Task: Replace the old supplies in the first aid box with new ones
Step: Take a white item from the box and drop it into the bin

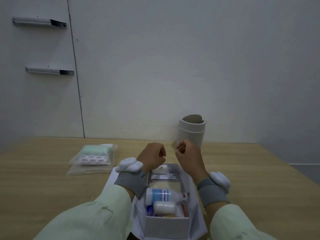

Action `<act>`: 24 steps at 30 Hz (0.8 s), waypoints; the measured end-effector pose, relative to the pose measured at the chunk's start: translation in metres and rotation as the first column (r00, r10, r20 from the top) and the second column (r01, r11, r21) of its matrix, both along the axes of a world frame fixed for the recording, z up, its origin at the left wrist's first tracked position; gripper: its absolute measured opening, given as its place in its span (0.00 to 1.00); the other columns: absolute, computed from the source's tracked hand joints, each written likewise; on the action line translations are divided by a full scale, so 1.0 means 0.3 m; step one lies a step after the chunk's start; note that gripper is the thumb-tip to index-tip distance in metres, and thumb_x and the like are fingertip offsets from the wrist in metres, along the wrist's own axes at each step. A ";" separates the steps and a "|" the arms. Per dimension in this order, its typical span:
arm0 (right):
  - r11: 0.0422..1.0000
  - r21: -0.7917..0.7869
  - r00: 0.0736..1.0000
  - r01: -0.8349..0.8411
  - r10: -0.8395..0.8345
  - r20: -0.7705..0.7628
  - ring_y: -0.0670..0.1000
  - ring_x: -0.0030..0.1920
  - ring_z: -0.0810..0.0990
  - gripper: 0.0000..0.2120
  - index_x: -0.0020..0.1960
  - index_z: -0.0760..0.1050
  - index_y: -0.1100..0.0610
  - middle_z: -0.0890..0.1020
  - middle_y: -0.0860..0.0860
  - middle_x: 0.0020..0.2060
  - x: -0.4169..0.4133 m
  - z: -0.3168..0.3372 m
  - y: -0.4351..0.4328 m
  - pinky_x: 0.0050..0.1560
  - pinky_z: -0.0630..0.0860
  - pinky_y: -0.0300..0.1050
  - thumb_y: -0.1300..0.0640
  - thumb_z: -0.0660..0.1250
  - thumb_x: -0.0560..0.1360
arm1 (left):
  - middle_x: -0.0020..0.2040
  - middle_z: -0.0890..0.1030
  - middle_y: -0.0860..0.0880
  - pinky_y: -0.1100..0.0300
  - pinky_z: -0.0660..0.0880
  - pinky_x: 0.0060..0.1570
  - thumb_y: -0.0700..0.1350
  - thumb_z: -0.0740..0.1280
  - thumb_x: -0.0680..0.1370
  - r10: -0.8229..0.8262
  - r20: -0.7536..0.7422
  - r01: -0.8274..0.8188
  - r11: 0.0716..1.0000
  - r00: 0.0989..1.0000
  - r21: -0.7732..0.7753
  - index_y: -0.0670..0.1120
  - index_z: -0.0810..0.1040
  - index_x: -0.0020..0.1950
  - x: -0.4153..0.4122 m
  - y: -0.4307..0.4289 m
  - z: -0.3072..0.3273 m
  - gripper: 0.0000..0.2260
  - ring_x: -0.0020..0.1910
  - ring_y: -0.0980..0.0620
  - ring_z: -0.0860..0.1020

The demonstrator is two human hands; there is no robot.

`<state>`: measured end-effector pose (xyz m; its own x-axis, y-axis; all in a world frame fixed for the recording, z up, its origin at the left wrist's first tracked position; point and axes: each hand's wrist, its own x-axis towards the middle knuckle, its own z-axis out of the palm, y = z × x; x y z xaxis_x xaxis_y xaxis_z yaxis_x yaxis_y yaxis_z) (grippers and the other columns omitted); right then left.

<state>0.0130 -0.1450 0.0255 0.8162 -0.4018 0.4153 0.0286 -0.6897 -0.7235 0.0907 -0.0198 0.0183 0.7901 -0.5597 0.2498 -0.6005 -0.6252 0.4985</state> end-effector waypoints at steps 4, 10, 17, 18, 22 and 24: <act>1.000 0.005 0.994 -0.027 0.028 -0.109 0.51 0.39 0.75 0.07 0.44 0.73 0.56 0.77 0.52 0.36 -0.023 -0.036 0.029 0.41 0.72 0.41 0.68 0.63 0.72 | 0.49 0.81 0.45 0.57 0.76 0.50 0.36 0.66 0.71 0.004 0.025 -0.004 1.000 1.000 0.019 0.42 0.80 0.47 -0.029 0.035 -0.034 0.07 0.45 0.50 0.77; 0.995 -0.068 0.965 -0.070 0.050 -0.259 0.50 0.46 0.77 0.08 0.52 0.79 0.60 0.82 0.56 0.51 -0.025 -0.095 0.053 0.48 0.73 0.39 0.64 0.65 0.74 | 0.55 0.73 0.46 0.56 0.73 0.54 0.39 0.65 0.74 0.008 0.135 -0.024 0.992 0.991 0.123 0.44 0.77 0.53 -0.046 0.039 -0.091 0.09 0.54 0.48 0.73; 0.993 -0.082 0.949 -0.083 0.054 -0.312 0.53 0.56 0.78 0.13 0.57 0.77 0.58 0.80 0.56 0.56 -0.024 -0.116 0.046 0.56 0.73 0.42 0.65 0.65 0.73 | 0.57 0.69 0.45 0.55 0.74 0.50 0.41 0.67 0.73 0.008 0.221 -0.055 0.977 0.975 0.208 0.41 0.77 0.52 -0.041 0.024 -0.130 0.09 0.52 0.46 0.73; 0.993 -0.080 0.949 -0.084 0.056 -0.310 0.53 0.55 0.78 0.13 0.57 0.77 0.58 0.80 0.56 0.56 -0.022 -0.120 0.044 0.55 0.73 0.42 0.65 0.65 0.73 | 0.57 0.69 0.44 0.55 0.74 0.50 0.41 0.67 0.74 0.003 0.247 -0.062 0.971 0.969 0.230 0.41 0.77 0.52 -0.044 0.021 -0.131 0.09 0.52 0.46 0.73; 0.996 -0.060 0.961 -0.060 0.041 -0.275 0.54 0.52 0.79 0.10 0.55 0.77 0.59 0.81 0.57 0.52 -0.011 -0.117 0.035 0.51 0.75 0.42 0.60 0.65 0.74 | 0.54 0.71 0.46 0.56 0.70 0.49 0.49 0.66 0.74 -0.020 0.378 -0.086 0.961 0.925 0.263 0.43 0.75 0.53 -0.055 0.011 -0.121 0.12 0.51 0.47 0.72; 0.999 -0.006 0.973 -0.032 0.030 -0.229 0.56 0.49 0.80 0.10 0.55 0.75 0.59 0.82 0.58 0.49 -0.002 -0.107 0.034 0.52 0.78 0.49 0.55 0.63 0.76 | 0.48 0.71 0.47 0.59 0.66 0.45 0.52 0.64 0.74 -0.008 0.408 -0.077 0.978 0.913 0.192 0.44 0.72 0.49 -0.053 0.009 -0.110 0.12 0.45 0.49 0.69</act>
